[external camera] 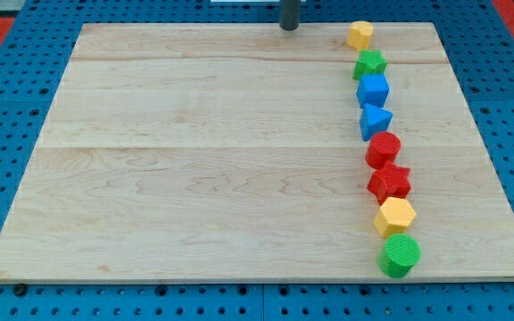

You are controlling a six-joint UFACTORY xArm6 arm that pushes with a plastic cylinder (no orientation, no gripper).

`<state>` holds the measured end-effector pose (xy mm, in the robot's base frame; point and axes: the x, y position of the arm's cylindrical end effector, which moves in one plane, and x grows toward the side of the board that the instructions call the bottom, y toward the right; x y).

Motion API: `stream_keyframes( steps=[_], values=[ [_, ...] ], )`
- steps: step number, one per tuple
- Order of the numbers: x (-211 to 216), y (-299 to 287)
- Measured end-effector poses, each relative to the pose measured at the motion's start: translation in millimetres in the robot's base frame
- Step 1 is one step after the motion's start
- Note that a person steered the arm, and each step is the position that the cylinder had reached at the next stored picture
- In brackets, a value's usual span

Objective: Keep green star parallel left to yellow heart

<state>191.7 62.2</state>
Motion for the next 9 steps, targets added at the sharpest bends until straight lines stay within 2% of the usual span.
stream_keyframes(
  steps=[2,4,6,7,8,9],
  values=[
    [-0.1,33.4],
    [0.3,99.1],
    [23.6,134.8],
    [22.3,192.9],
    [78.5,186.6],
    [92.1,132.1]
  ],
)
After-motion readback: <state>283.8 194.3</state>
